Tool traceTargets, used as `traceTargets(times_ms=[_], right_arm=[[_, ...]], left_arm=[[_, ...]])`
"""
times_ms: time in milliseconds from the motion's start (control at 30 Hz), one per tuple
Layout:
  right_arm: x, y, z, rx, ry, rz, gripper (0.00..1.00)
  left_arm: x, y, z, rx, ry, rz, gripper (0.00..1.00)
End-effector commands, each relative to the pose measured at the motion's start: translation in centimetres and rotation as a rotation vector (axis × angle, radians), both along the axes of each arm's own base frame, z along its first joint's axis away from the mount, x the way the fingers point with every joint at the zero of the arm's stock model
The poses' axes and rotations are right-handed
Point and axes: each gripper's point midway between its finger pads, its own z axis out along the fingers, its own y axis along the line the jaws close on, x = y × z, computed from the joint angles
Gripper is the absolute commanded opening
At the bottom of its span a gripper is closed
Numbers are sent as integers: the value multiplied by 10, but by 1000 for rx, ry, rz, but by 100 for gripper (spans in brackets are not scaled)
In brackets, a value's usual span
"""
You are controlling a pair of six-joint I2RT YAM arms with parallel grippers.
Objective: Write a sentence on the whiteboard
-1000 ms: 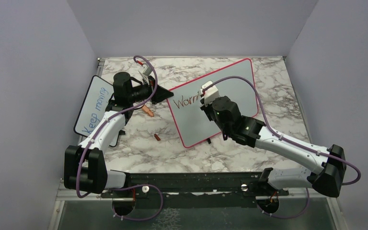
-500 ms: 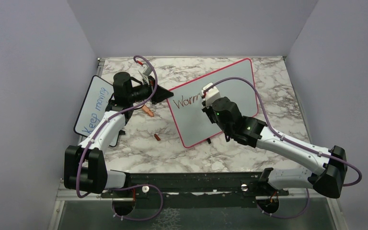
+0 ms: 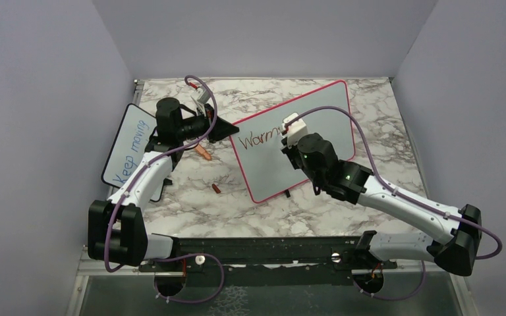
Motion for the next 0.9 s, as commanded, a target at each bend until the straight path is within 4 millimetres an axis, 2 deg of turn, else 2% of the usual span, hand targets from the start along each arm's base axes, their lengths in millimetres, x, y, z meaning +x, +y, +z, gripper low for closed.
traceTargets(times_ms=[0,167,300,500,633,867], right_arm=[[-2,-6,23,31,-63,19,1],[0,-14,30,12,-98,5,1],[3,-29,37,16,-116,-25,1],[6,-49,34,39,-91,-56,0],[7,-50,28,78,-68,-51,0],[8,-37,28,127,-71,-10,0]], left_arm=[[4,3,-11,75,-35,-1,0],[4,5,-11,99,-33,-3,0],[5,6,-14,123,-24,-7,0],[3,7,-19,153,-11,-32,0],[0,6,-21,160,-3,-44,0],[0,5,-25,164,16,-61,0]])
